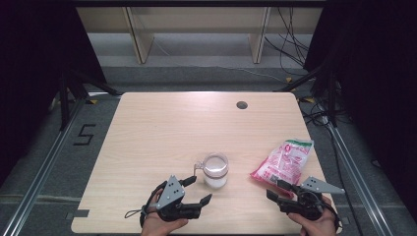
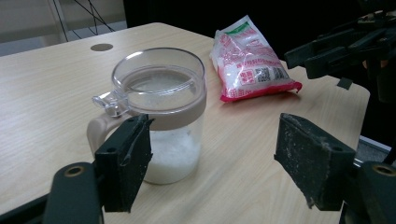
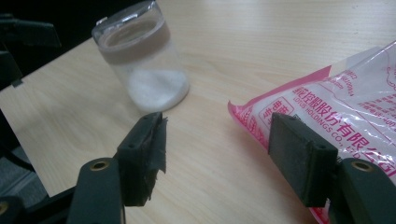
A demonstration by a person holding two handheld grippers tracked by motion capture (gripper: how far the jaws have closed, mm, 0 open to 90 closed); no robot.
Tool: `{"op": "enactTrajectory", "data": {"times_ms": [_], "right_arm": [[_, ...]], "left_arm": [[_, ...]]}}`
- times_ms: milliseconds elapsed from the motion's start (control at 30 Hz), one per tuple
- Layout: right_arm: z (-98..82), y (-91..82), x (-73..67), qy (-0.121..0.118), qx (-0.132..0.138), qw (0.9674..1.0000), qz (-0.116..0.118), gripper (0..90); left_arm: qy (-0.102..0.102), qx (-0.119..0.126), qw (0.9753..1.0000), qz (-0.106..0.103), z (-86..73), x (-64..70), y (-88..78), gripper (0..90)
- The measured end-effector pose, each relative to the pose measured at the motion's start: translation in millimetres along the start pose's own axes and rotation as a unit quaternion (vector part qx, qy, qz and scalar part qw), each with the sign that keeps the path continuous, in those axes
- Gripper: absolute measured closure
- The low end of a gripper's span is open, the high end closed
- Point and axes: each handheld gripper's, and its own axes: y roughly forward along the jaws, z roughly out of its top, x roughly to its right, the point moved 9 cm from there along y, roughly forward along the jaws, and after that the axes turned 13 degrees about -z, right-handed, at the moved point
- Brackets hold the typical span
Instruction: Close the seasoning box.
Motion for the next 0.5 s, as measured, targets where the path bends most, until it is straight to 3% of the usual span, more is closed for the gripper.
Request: {"op": "enactTrajectory", "data": {"times_ms": [67,100,133,233,267,333,367,467,500], "right_arm": [[-2.7,-0.8,-2.5,-0.009,-0.012,0.9999,-0.001,36.1],[-4.4,-1.0,-0.3,-0.030,-0.015,0.9994,-0.005,35.9],[-7.8,-3.0,-3.6,-0.012,-0.030,0.9995,-0.001,35.9],[-11.9,-2.5,-2.2,-0.042,-0.029,0.9987,0.000,35.7],[-15.2,-5.8,-5.3,-0.026,-0.048,0.9985,-0.005,35.6],[-15.4,-3.9,-4.9,-0.049,-0.036,0.9982,-0.001,35.6],[-16.8,-5.0,-7.1,-0.044,-0.043,0.9981,0.002,35.6],[-19.7,-5.0,-8.3,-0.064,-0.046,0.9969,0.004,35.5],[-22.7,-7.4,-11.3,-0.054,-0.060,0.9967,0.001,35.4]], "left_arm": [[-0.001,-0.004,1.0000,0.000,-2.1,2.5,1.7,25.8],[-0.002,0.000,1.0000,-0.004,-2.7,3.6,3.3,25.8],[-0.002,-0.006,1.0000,-0.001,-4.2,4.0,2.8,25.8],[-0.005,-0.009,0.9999,0.001,-8.0,4.9,3.9,25.6],[-0.005,-0.009,0.9999,0.001,-9.4,4.7,4.2,25.7],[-0.007,-0.014,0.9999,0.004,-12.5,4.1,3.6,25.4],[-0.007,-0.012,0.9999,0.005,-13.3,3.8,3.6,25.4],[-0.006,-0.010,0.9999,0.003,-17.3,3.7,3.9,25.2],[-0.008,-0.016,0.9998,0.005,-18.8,4.2,3.8,25.1]]}}
